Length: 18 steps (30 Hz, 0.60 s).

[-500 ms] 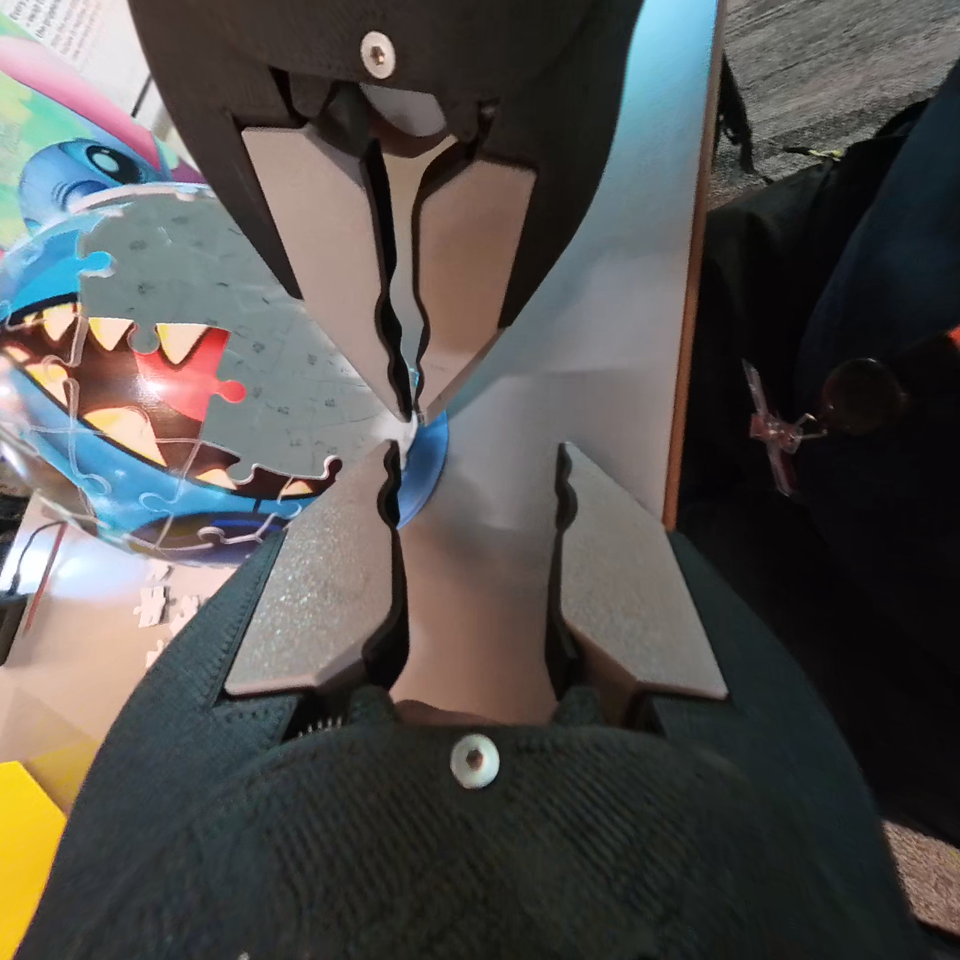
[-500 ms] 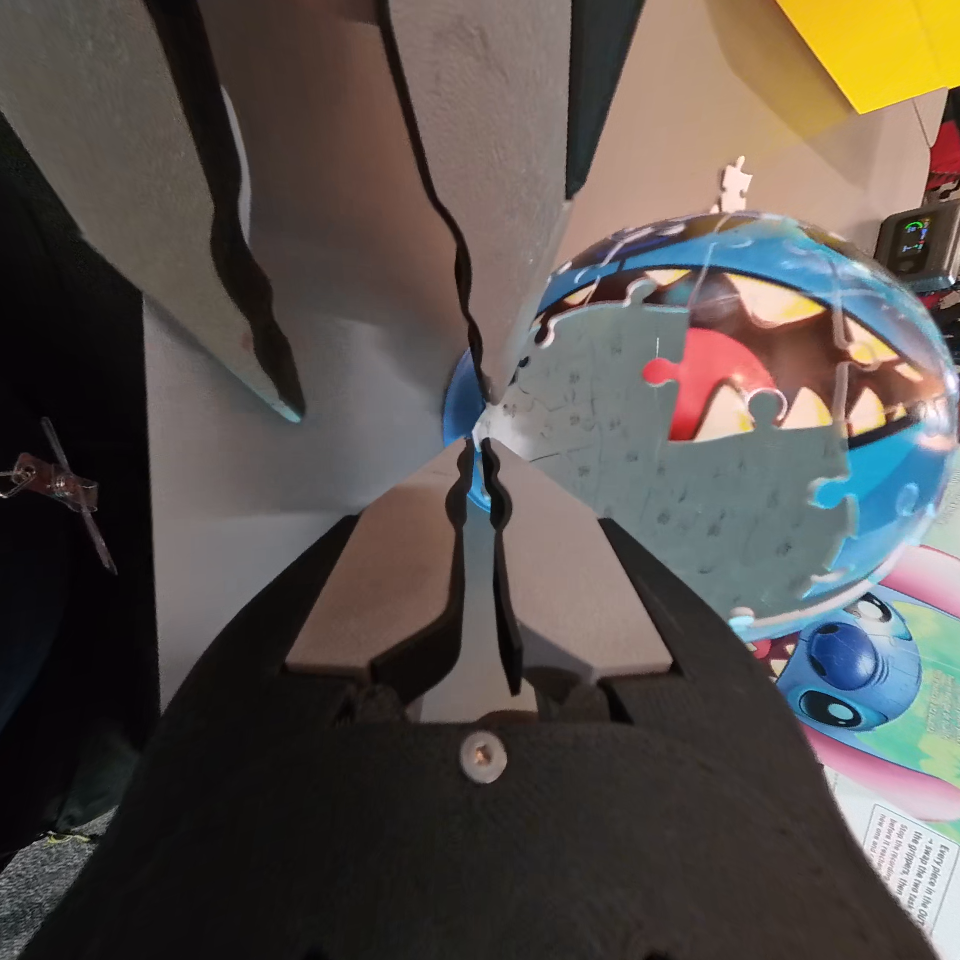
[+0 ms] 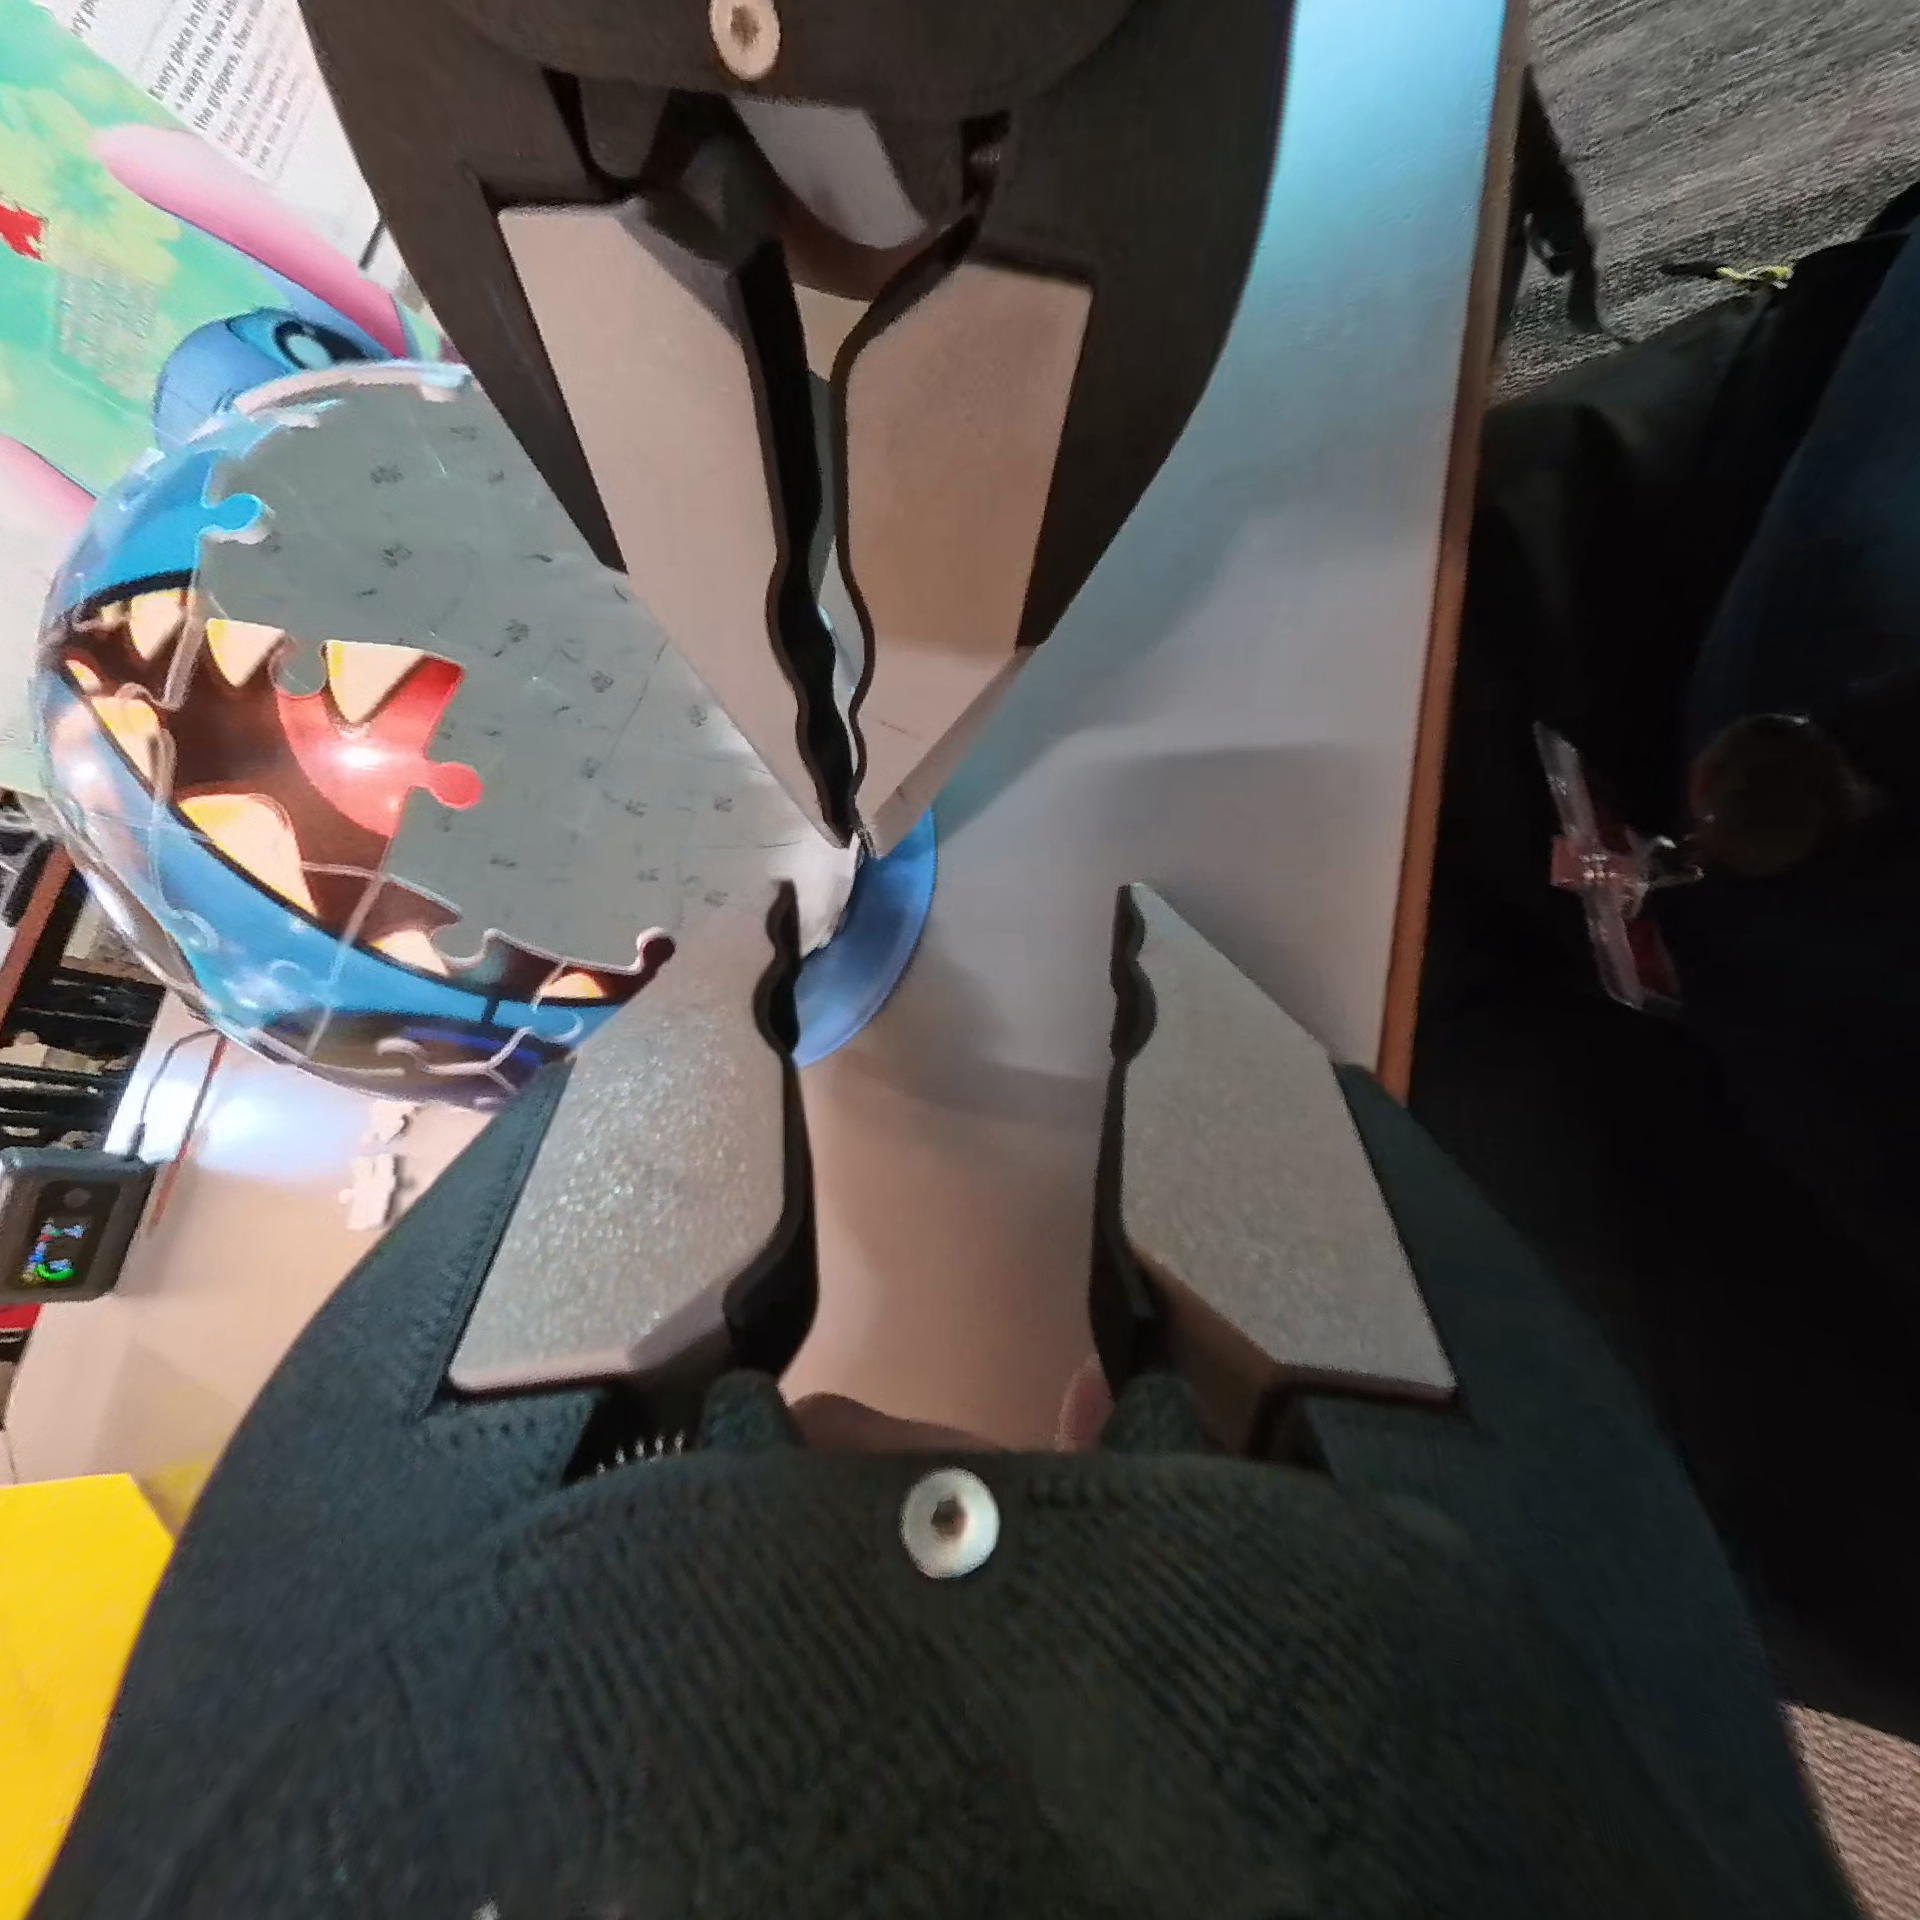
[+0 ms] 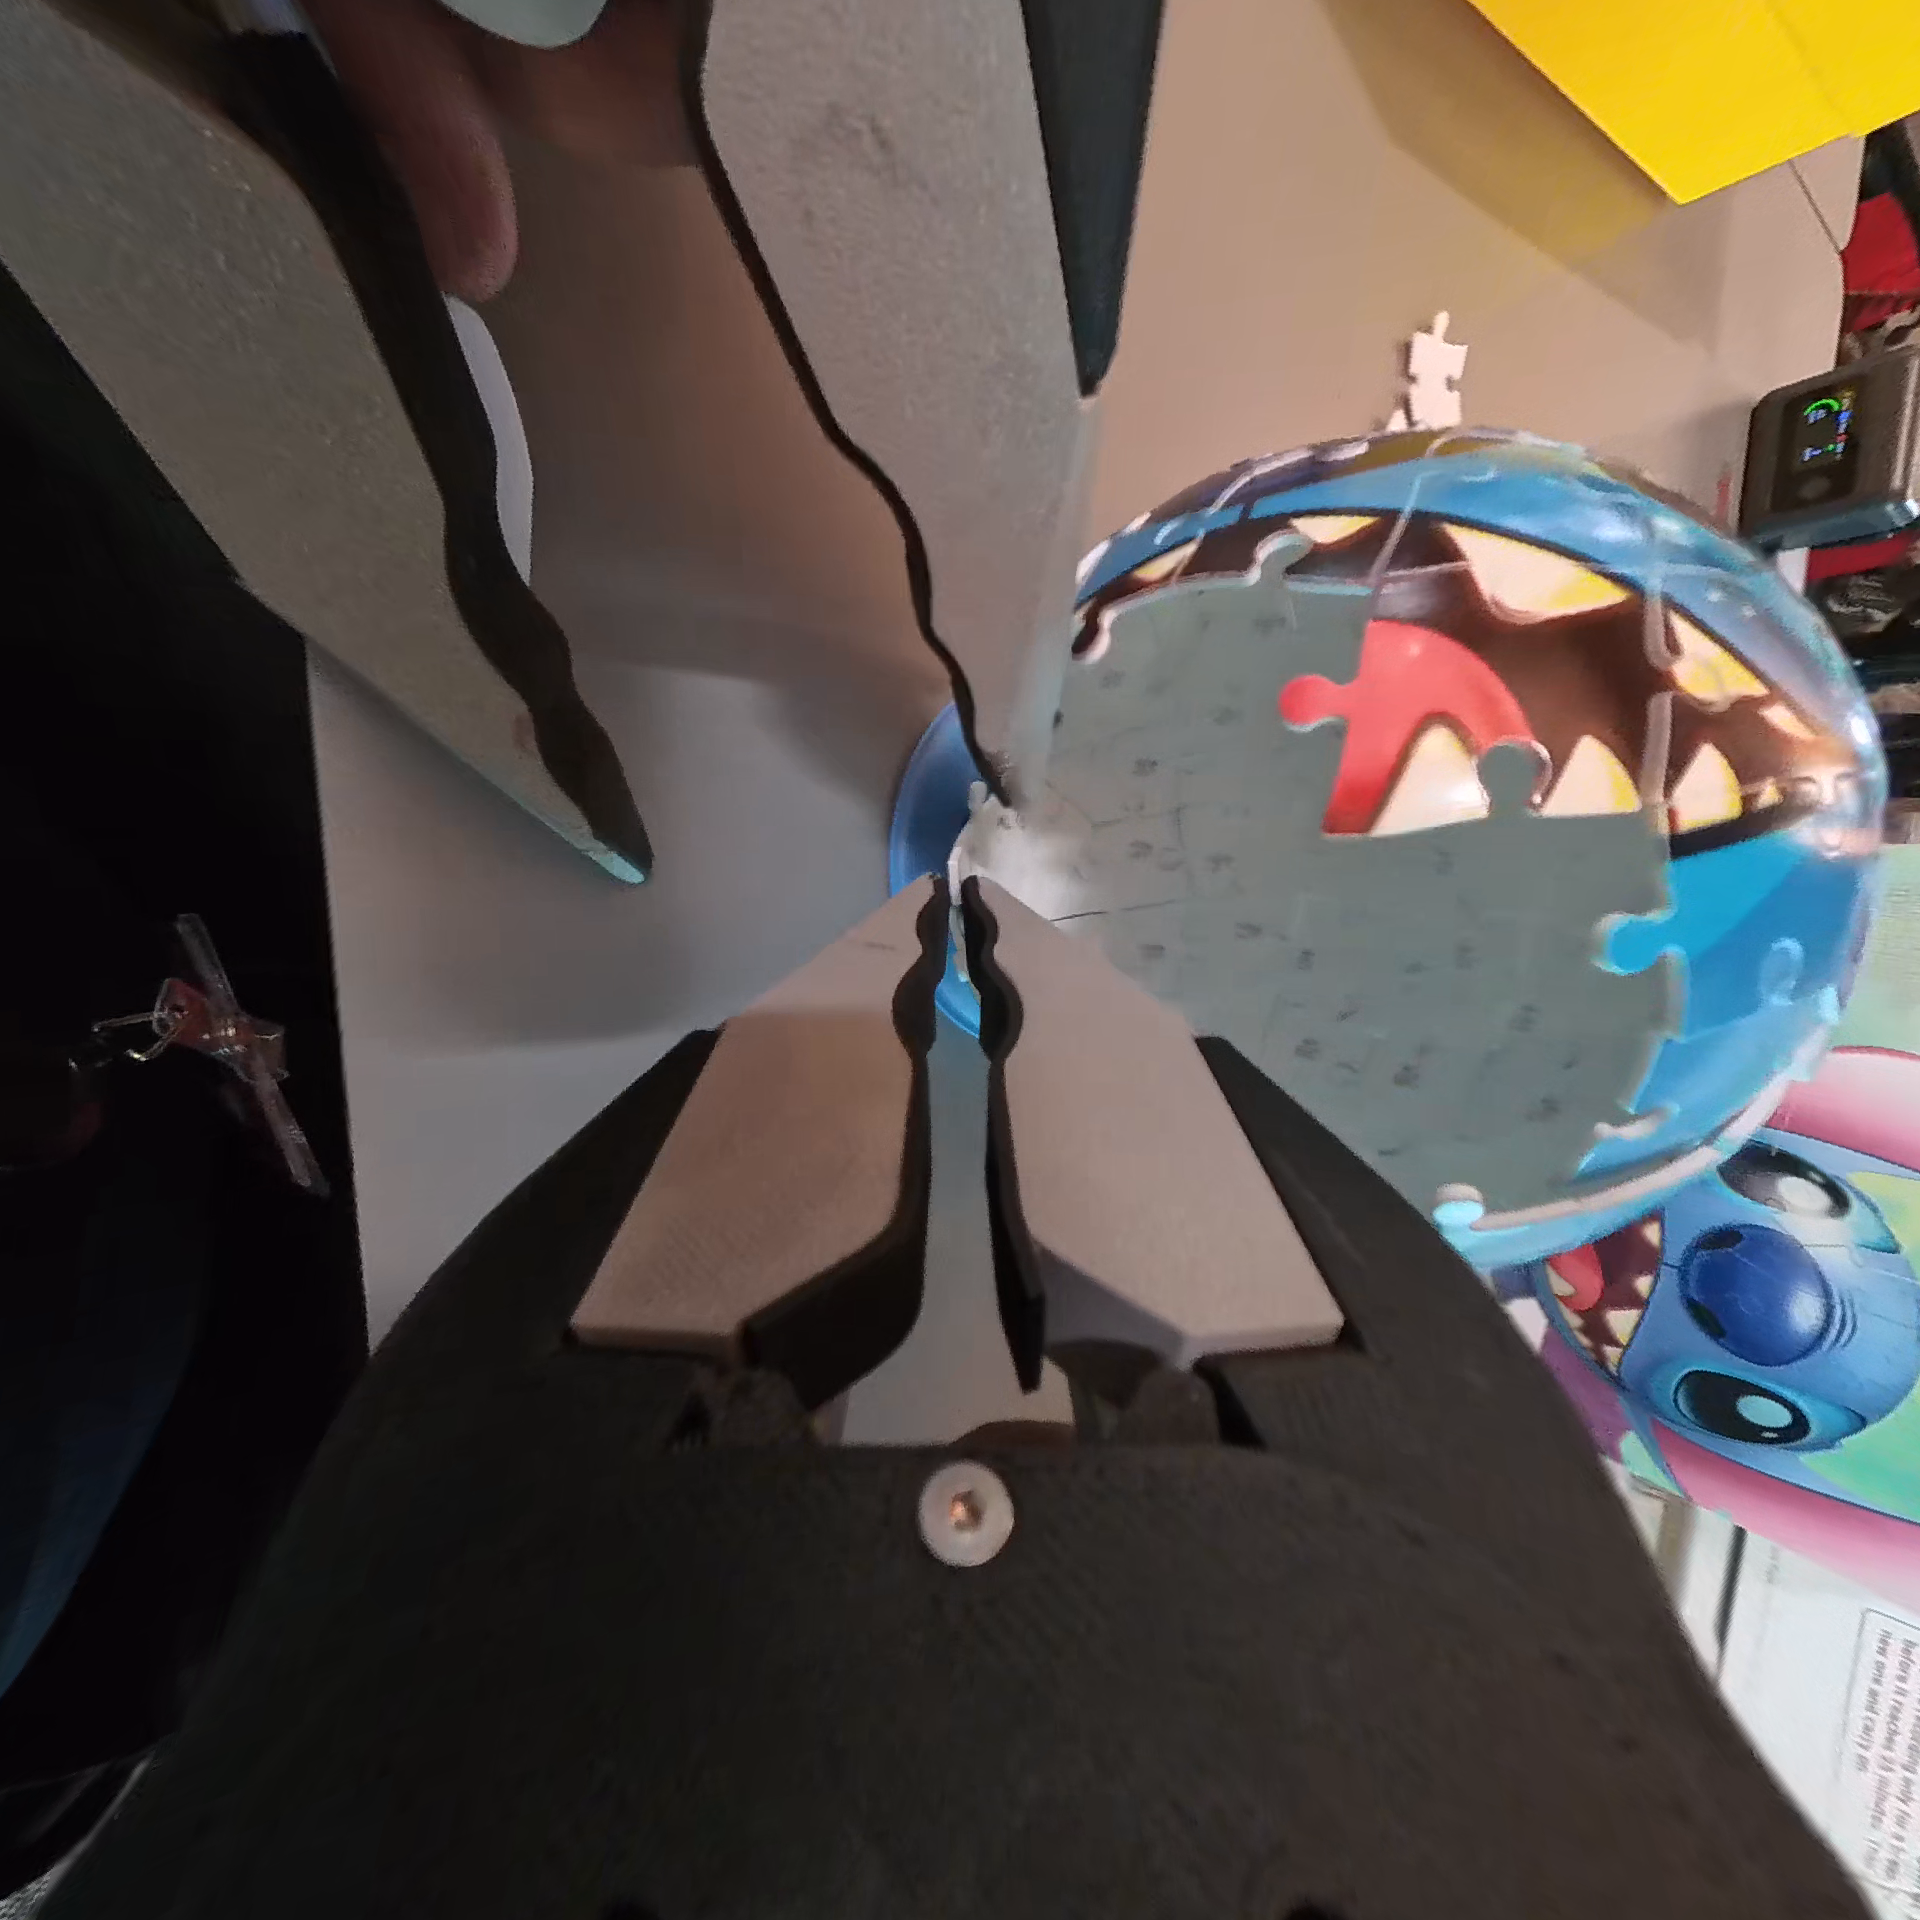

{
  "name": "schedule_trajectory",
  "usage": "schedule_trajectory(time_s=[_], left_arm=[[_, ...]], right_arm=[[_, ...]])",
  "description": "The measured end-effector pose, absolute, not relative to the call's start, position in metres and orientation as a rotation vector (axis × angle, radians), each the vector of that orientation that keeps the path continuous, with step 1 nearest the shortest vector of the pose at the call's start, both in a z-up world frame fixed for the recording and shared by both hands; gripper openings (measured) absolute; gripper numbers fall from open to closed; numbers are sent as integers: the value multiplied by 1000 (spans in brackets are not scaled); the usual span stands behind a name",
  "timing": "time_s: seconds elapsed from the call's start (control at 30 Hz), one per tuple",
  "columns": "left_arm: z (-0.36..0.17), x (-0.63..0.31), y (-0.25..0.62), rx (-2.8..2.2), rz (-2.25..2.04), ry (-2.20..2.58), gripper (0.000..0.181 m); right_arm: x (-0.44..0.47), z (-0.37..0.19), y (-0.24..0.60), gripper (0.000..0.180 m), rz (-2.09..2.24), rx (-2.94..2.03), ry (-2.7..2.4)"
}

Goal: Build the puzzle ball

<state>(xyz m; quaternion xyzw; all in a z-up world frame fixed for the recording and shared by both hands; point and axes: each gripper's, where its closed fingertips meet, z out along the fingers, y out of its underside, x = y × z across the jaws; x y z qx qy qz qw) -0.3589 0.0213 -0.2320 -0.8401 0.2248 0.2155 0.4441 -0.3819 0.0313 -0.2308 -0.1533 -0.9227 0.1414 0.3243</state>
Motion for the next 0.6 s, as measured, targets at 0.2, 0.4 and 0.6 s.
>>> schedule_trajectory(time_s=[0.2, 0.4, 0.6], left_arm=[[-233, -361, 22, -2089, 510, 538, 58], [-231, -363, 21, -2084, 543, 551, 62], [-228, -360, 10, -2072, 557, 561, 70]], right_arm=[[-384, -228, 30, 0, 368, -395, -2391], [-386, -224, 30, 0, 385, -420, -2342], [-385, -216, 17, 0, 481, -428, -2238]])
